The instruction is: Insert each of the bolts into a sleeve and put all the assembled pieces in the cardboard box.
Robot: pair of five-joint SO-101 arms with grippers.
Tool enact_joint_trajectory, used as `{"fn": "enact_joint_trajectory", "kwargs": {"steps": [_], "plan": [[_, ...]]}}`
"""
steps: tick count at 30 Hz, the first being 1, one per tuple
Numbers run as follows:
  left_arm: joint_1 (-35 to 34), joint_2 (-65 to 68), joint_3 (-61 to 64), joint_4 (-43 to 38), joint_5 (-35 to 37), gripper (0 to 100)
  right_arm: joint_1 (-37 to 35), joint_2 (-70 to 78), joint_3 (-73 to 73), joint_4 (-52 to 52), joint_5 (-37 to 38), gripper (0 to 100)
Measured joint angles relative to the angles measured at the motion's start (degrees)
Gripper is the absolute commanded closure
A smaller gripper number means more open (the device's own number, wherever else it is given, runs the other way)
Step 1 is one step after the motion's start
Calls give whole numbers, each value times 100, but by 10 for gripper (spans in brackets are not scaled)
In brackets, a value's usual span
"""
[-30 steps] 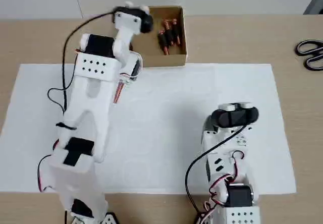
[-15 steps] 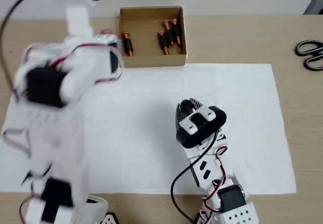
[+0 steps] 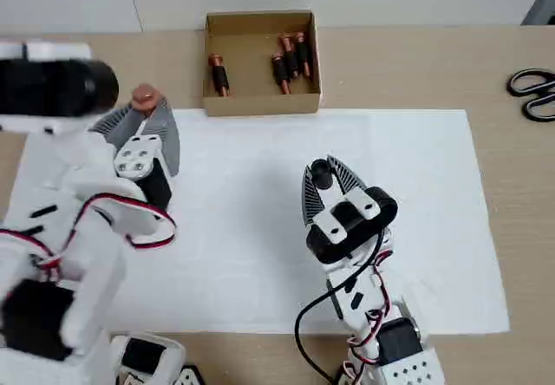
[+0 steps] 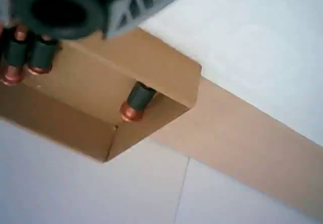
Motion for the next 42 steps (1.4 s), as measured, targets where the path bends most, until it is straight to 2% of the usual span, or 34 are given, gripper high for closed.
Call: {"fn": "enact_joint_trajectory", "kwargs": {"steps": [2,6,9,11,16,19,27,31,42], "plan": [[0,-422,1169,-1099,0,994,0,0,0,-246,-35,994],[0,-1204,3358,-3411,0,994,0,0,0,-492,-580,994],[176,-1653,4070,-5029,9,994,0,0,0,-527,-826,994],[457,-1811,4114,-5495,9,994,0,0,0,-527,-870,994],[1495,-1873,4141,-5398,9,994,-220,0,0,-545,-677,994],[1873,-1793,4132,-5398,0,994,-527,0,0,-686,-457,994],[2092,-791,3692,-4967,0,994,-730,0,0,-879,-105,994],[2145,-791,3464,-4914,0,994,-730,0,0,-818,105,994],[2356,-765,3244,-3807,0,994,-721,0,0,-765,132,994]]}}
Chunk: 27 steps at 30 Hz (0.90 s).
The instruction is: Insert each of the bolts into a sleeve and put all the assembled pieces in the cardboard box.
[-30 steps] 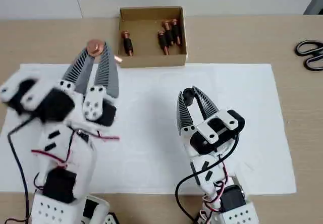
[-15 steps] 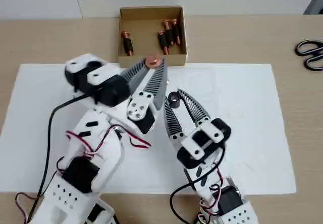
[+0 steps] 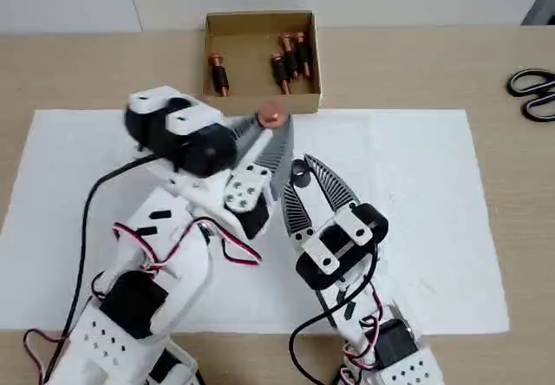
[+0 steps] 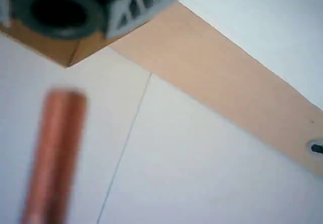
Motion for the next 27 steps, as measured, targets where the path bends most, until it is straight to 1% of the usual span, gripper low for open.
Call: {"fn": "enact_joint_trajectory", "kwargs": {"steps": [6,10,16,24,27], "plan": [[352,0,0,26,0,994,0,0,0,0,0,994],[352,0,0,26,0,994,-9,0,0,0,0,994],[352,0,0,26,-360,994,-9,0,0,0,0,994],[352,-44,369,18,-422,994,9,0,0,9,0,994],[352,-62,563,-237,-422,994,18,9,0,18,0,994]]}}
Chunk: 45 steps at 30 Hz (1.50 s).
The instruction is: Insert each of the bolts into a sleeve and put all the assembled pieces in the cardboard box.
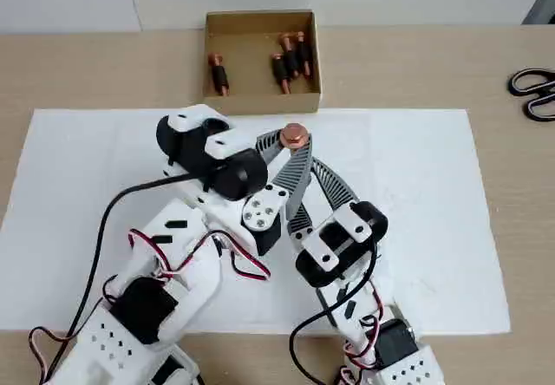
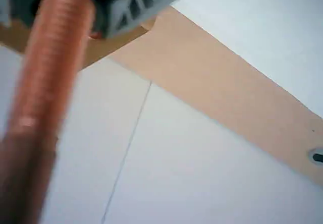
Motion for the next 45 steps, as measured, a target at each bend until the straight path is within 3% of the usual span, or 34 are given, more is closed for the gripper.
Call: {"fn": "enact_joint_trajectory", "kwargs": {"steps": [6,10,18,33,40,45], "plan": [[18,0,422,-791,-492,994,0,0,0,0,0,994],[18,0,440,-853,-642,994,0,0,0,0,0,994],[18,9,440,-888,-624,994,0,0,0,0,0,994],[-141,18,1204,-1846,-633,994,-35,0,0,18,9,994],[-290,0,1275,-1609,-993,985,-35,26,0,35,9,994],[-316,-26,1248,-1073,-1618,847,-26,44,0,53,0,994]]}}
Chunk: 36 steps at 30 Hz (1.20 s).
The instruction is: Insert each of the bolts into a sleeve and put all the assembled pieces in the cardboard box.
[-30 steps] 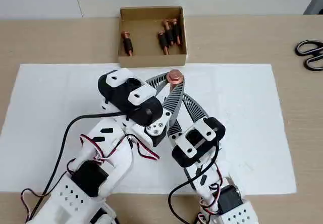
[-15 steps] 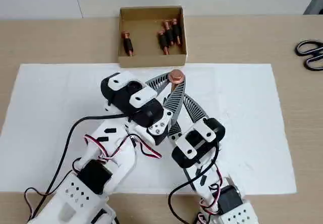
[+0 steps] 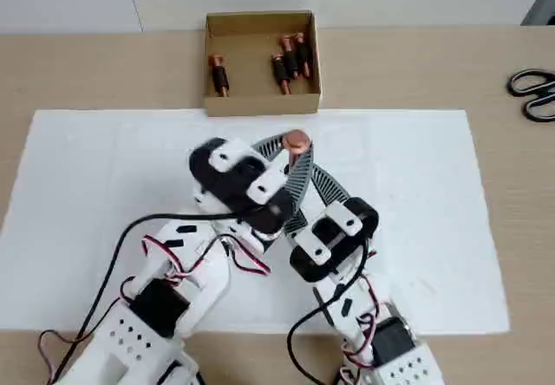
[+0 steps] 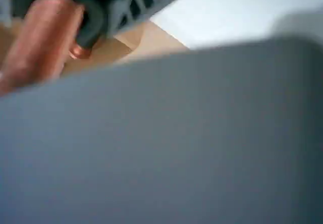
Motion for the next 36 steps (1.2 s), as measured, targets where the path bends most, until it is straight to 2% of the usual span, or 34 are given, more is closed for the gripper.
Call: {"fn": "enact_joint_trajectory", "kwargs": {"steps": [3,8,15,20,22,25,29,32,36], "plan": [[-88,88,-18,501,-70,779,0,-9,9,0,9,994],[-220,44,-413,1099,-123,774,26,-35,9,-9,9,994],[-220,88,-765,1213,-158,775,18,-44,9,-18,9,994],[-229,88,-1670,1231,-158,776,352,-44,9,-18,9,994],[-396,-9,-1978,1363,-158,791,475,-44,9,53,9,994],[-862,-422,-2057,1547,-158,882,615,-44,9,545,9,994],[-1749,-1275,-1459,1670,-158,997,659,-44,9,905,9,995],[-2136,-2136,-659,1679,-158,990,826,-44,-35,993,9,995],[-2242,-3349,580,1670,-167,990,1363,141,-360,993,9,995]]}}
